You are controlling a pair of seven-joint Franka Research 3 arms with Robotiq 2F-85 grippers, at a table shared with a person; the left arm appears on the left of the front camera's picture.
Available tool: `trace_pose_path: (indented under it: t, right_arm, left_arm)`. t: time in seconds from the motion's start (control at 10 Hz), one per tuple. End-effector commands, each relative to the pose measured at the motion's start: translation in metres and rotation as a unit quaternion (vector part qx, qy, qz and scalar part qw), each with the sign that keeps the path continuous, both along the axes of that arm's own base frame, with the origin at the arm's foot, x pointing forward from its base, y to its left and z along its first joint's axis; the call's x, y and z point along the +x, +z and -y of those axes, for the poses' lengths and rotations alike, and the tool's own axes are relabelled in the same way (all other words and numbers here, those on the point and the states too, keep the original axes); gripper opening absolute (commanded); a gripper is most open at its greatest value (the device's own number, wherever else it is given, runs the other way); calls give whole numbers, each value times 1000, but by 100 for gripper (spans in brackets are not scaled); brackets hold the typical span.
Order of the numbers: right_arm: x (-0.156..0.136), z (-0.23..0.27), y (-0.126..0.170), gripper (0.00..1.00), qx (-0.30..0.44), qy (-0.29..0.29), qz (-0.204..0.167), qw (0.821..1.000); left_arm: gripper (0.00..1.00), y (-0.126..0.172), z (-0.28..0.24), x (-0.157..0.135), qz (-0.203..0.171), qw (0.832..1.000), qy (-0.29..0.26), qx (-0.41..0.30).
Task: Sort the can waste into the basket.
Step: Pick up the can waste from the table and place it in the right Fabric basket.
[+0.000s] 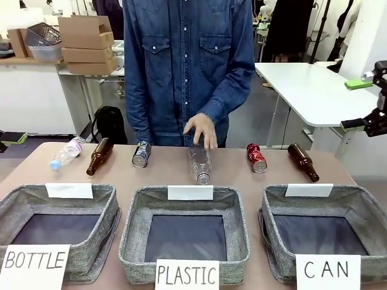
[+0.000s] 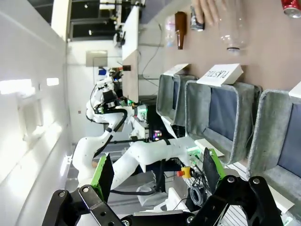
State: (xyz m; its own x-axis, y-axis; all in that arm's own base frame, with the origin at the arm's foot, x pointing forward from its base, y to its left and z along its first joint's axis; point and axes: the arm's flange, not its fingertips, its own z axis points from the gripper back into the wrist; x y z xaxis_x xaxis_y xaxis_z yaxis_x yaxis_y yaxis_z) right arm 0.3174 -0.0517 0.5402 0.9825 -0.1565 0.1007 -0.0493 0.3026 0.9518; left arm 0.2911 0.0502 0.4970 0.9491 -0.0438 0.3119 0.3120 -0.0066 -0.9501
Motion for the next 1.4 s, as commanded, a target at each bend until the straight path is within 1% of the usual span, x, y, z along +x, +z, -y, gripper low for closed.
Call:
trace_pose_path:
  t: [0.0,0.1,0.2,0.3,0.4,0.5,0.6,0.7,0.8,0.9,1.1,1.3]
  right_arm:
    - [5,1,5,100,7,-1,6,1000]
    - [5,1,5,100,7,-1,6,1000]
    - [5,1,5,100,7,-1,6,1000]
    - [5,1,5,100,7,-1,6,1000]
    - [5,1,5,100,7,-1,6,1000]
    - [5,1,5,100,7,-1,6,1000]
    - [5,1,5,100,7,-1,6,1000]
    - [5,1,5,100,7,-1,6,1000]
    - [5,1,5,100,7,-1,6,1000]
    - [5,1,5,100,7,-1,6,1000]
    - [5,1,5,100,7,-1,6,1000]
    - [5,1,5,100,7,-1,6,1000]
  left_arm:
    - [100,1,1,0,1,1000,0,1]
    - [100,7,14,14,0,998,11,69]
    - [100,8,34,36,18,995,-27,92]
    - [100,4,59,62,21,991,-28,129]
    - [100,0,86,85,12,985,-32,168]
    - [100,-7,109,110,-1,980,-47,191]
    - [100,-13,120,128,-17,978,-49,204]
    - [100,-19,125,139,-30,976,-57,210]
    - [100,-18,117,143,-38,978,-71,193]
    - [100,-9,91,138,-34,983,-63,168]
    - [100,6,30,111,-13,991,-13,135]
    - [100,7,-14,83,-3,993,31,117]
